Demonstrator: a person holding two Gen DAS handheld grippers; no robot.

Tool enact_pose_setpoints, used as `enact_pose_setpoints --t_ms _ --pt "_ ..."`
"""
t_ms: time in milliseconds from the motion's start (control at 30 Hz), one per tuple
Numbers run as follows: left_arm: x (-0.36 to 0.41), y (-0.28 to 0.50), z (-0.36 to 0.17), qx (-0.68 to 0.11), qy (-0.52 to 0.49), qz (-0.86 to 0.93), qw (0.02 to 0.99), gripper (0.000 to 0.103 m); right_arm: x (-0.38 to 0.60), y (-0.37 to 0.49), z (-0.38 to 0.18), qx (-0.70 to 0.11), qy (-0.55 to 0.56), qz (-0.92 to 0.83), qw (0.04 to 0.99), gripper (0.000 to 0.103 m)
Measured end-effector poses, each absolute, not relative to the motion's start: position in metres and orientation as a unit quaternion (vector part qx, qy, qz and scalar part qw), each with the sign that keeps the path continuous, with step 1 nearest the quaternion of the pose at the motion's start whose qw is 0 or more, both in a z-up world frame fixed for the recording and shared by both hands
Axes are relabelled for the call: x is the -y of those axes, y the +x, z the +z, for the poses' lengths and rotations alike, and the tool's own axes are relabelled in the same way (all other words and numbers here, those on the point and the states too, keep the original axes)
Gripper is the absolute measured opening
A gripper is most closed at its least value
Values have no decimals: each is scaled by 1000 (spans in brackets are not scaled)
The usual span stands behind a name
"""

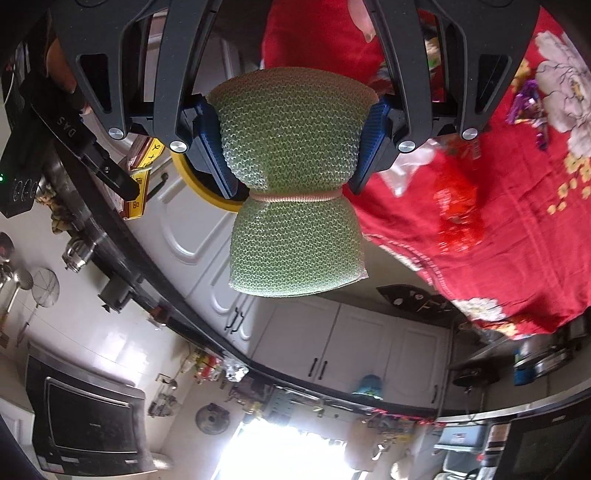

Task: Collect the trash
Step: 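Carry the green scrubber and snack box over the yellow bin and release both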

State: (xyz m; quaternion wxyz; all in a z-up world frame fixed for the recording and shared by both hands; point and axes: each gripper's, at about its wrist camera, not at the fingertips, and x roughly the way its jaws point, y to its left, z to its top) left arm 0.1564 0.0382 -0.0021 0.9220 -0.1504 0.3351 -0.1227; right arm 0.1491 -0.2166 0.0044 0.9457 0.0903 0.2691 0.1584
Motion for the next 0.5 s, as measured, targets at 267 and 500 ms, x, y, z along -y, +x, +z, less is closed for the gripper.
enact_pose_setpoints --t_ms 267,500 --pt "14 179 -1 -341 -136 -165 916 54 257 149 14 -247 82 110 959 58" --pt "64 200 -4 -352 -121 -198 907 54 296 151 15 -236 78 67 966 58"
